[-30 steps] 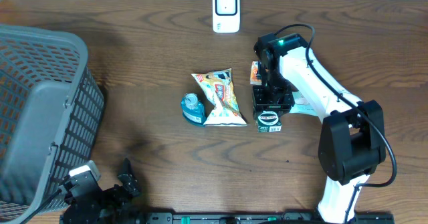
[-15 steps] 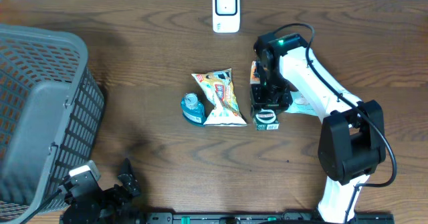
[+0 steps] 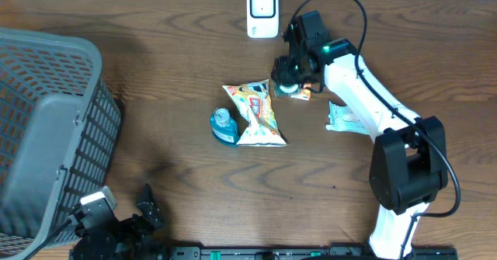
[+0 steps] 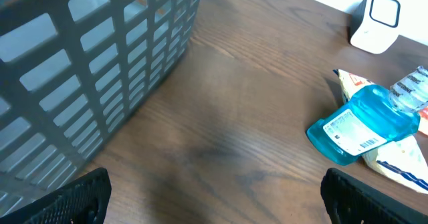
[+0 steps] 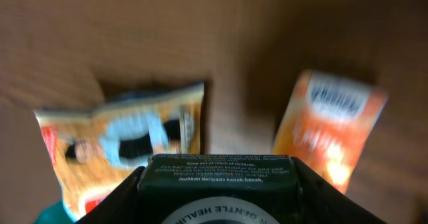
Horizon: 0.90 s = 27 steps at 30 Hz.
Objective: Scan the item barcode
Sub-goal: 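Lift the green tin and hold it up in front of the scanner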
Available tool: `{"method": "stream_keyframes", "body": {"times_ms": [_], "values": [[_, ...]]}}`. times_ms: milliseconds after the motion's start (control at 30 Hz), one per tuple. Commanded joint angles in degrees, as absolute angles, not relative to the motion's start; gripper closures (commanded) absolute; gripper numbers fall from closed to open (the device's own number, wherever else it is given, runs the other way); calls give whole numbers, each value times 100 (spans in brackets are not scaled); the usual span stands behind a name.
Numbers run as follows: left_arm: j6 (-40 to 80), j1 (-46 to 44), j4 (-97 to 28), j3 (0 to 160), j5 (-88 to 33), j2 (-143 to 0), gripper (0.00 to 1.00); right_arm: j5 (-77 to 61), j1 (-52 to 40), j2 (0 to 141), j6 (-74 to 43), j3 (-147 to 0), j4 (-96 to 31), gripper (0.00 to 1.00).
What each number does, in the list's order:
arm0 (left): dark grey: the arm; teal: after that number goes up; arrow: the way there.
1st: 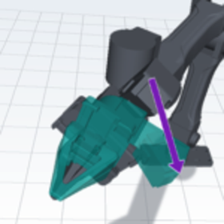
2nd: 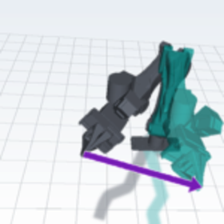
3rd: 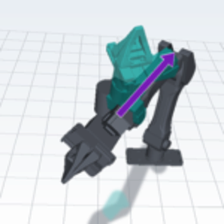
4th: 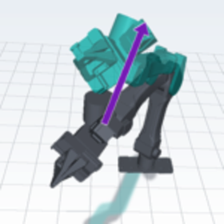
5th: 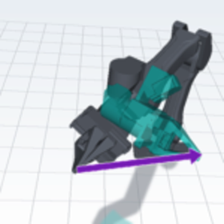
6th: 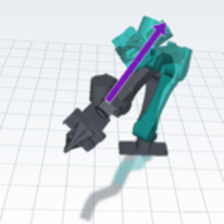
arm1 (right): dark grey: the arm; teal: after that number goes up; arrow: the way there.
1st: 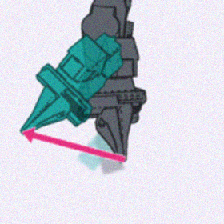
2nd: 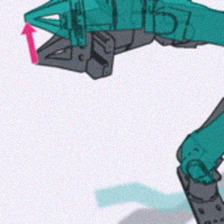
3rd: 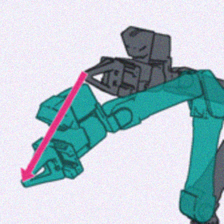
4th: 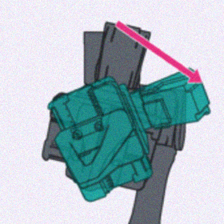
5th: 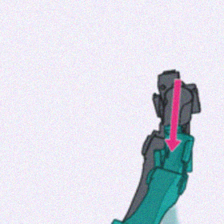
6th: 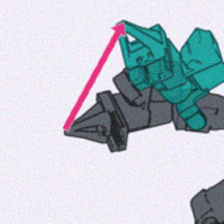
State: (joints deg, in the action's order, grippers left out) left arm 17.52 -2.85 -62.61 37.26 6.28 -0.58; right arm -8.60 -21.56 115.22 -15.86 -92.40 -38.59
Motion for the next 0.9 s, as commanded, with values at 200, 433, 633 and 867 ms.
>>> {"method": "stream_keyframes", "body": {"times_ms": [200,433,633,867], "values": [[1660,-309,-6252,3760,600,-23,1,266,-2147,11821,-1225,-9327,-331,55],[1660,-309,-6252,3760,600,-23,1,305,-2182,12654,-996,-9334,2117,53],[1660,-309,-6252,3760,598,-23,1,655,-2285,13548,-812,-9710,3736,57],[1660,-309,-6252,3760,600,-23,1,746,-2418,14650,-803,-11236,3555,56]]}}
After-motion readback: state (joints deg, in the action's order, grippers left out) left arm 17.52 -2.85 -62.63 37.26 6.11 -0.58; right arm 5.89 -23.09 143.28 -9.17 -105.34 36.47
